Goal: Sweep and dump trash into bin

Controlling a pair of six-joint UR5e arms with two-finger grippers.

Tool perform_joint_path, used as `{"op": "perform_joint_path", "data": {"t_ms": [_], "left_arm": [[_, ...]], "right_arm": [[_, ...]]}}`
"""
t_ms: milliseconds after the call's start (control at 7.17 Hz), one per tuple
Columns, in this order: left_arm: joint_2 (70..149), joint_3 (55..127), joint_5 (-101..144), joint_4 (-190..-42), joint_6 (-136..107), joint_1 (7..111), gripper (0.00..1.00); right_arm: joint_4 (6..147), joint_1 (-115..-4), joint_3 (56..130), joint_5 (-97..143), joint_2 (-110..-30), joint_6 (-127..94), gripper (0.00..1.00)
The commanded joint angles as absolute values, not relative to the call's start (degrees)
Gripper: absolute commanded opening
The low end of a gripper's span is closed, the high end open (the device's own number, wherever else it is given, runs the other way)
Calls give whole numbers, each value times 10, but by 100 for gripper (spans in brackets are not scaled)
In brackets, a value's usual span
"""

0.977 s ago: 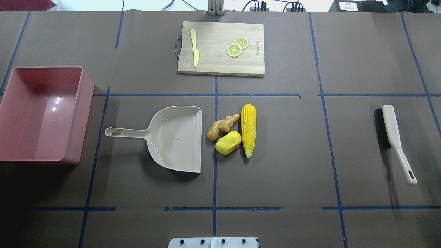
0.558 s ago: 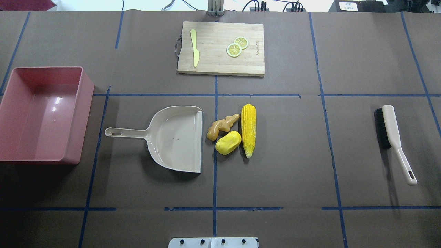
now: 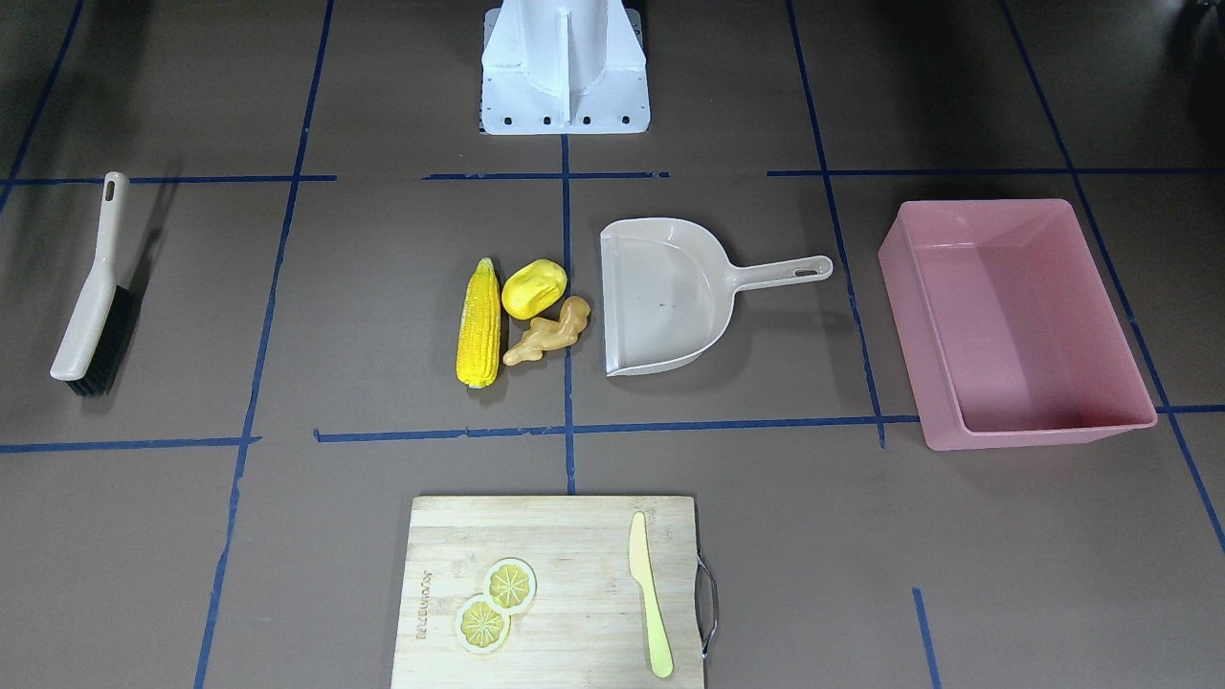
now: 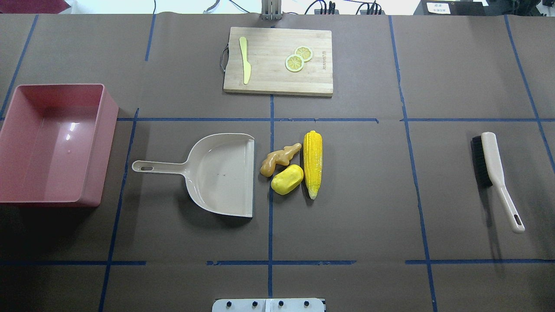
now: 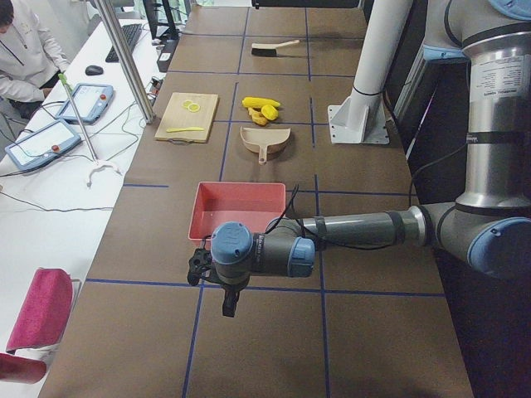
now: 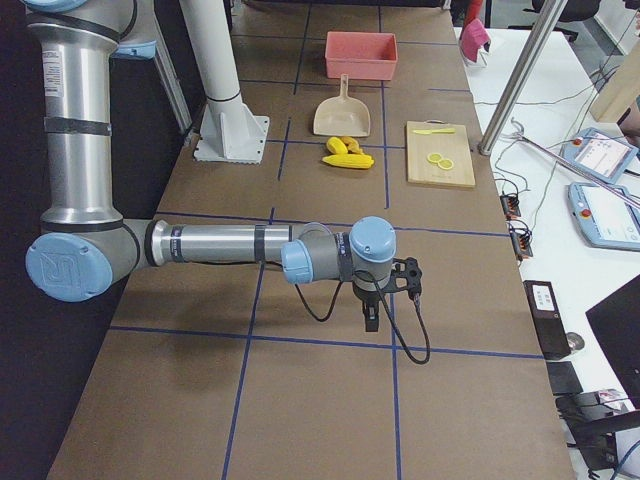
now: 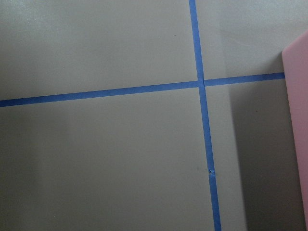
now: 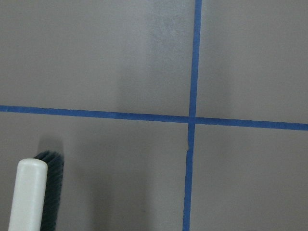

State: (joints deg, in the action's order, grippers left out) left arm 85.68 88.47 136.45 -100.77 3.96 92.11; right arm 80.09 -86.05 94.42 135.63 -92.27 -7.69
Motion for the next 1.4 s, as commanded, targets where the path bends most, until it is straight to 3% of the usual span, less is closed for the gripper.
{"op": "perform_joint_path", "data": {"t_ms": [0, 419, 977, 1256], "left_arm": [[860, 904, 1365, -1008, 45, 918, 100], [879, 988, 1363, -1090, 46, 811, 100], [1021, 995, 1365, -1094, 7, 697, 100], [1048, 991, 1360, -1096, 10, 634, 100]], "right_arm": [[783, -831, 962, 1368, -930, -139, 100], [646, -739, 1000, 1344, -987, -300, 98], [620, -615, 1115, 1265, -1054, -500, 99], [618, -588, 1120, 1254, -1071, -505, 99]]}}
